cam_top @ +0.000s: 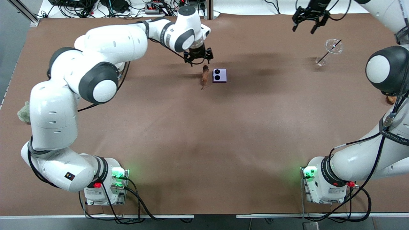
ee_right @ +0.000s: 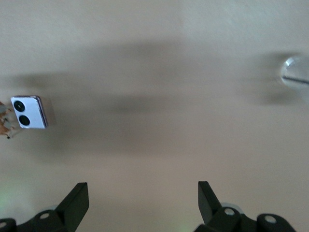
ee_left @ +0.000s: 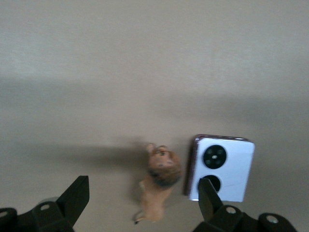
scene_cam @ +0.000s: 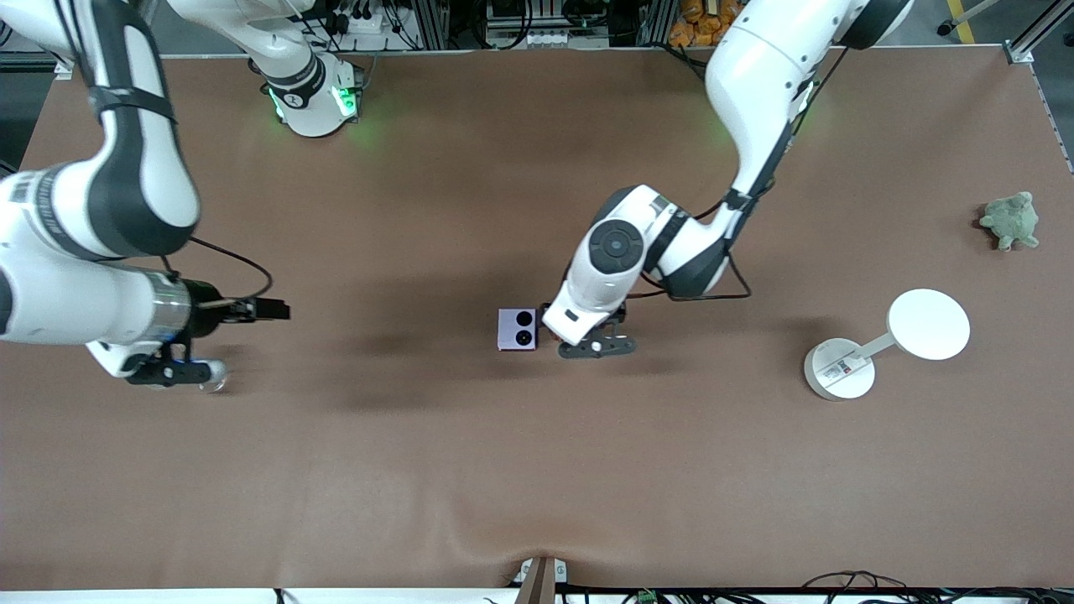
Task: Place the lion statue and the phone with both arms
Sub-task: 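Bring the left gripper over the lion while the right gripper nears the phone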
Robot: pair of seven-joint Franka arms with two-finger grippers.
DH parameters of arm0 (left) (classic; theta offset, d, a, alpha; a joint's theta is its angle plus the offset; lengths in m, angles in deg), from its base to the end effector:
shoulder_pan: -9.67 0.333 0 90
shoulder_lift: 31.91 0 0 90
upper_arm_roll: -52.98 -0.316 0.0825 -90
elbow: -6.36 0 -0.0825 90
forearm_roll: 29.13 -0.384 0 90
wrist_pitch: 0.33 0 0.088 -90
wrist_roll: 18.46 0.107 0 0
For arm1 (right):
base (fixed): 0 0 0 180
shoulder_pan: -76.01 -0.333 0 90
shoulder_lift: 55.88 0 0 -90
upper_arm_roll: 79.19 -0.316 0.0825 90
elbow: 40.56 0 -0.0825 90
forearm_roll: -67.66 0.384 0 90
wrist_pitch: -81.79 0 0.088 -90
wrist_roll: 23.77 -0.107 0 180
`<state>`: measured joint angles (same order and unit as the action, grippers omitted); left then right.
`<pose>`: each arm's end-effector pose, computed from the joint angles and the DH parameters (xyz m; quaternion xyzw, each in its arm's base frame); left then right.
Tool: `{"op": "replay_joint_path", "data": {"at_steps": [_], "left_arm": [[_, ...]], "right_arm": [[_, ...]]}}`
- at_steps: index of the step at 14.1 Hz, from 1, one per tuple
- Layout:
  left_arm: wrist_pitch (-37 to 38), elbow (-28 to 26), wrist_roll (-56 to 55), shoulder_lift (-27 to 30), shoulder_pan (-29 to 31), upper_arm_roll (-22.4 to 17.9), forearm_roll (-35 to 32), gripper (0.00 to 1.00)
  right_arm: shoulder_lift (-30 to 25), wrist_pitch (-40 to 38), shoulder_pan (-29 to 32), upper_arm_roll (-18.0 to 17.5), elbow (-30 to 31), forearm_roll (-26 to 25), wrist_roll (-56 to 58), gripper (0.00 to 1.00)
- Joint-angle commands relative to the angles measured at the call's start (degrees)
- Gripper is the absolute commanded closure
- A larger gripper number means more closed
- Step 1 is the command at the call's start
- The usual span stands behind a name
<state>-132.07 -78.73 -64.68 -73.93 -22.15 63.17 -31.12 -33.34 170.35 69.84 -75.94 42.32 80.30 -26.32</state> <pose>0.5551 -0.4677 0.2533 0.9966 0.0508 0.0018 0.0641 0.6408 0.0618 0.4451 -0.9844 0.0096 0.1500 0.0912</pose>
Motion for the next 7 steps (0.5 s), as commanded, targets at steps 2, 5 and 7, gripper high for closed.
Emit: {"op": "replay_joint_path", "data": {"at_steps": [2, 5, 7], "left_arm": [[-3.96, 2.65, -1.16, -3.68, -1.57, -0.79, -0.83, 0.00], [-5.80, 2.65, -0.89, -5.00, -2.01, -0.87, -0.92, 0.01], [-5.89, 2.56, -0.89, -5.61, -2.45, -1.31, -0.92, 0.23]], "right_arm": [[-0.57, -2.34, 1.42, -0.61, 0.71, 0.63, 0.26, 0.00], [-0.22, -2.16, 1.51, -0.61, 1.15, 0.81, 0.26, 0.00], [-0.22, -2.34, 1.33, -0.69, 1.93, 0.81, 0.26, 0.00]]}}
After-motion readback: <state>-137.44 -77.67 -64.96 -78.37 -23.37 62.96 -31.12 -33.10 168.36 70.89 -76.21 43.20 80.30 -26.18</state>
